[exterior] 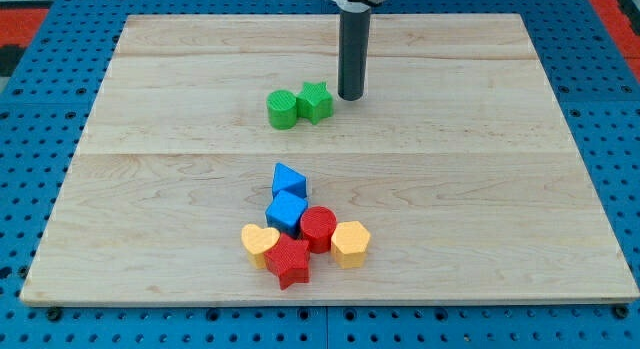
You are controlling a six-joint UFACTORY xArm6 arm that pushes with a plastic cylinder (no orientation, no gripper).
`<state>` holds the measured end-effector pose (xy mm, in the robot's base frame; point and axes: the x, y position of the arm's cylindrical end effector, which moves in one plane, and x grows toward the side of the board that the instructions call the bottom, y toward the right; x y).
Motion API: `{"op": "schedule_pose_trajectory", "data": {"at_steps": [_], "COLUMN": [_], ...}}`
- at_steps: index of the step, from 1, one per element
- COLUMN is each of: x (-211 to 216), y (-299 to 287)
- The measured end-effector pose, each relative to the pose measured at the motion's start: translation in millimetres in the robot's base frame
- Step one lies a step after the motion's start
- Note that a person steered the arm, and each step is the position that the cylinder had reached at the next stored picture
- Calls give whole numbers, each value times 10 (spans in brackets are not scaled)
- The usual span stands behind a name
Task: Slide the blue blocks and red star upwards of the board
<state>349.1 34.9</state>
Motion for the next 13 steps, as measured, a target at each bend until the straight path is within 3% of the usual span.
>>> {"op": "schedule_pose_trajectory", "data": {"at_steps": [4,5,6,7,8,9,11,12,13], "x": [37,648,855,874,1349,2054,2638,2691,2426], "y": [-39,-12,-12,406,1075,1072,-38,-456,-644]}}
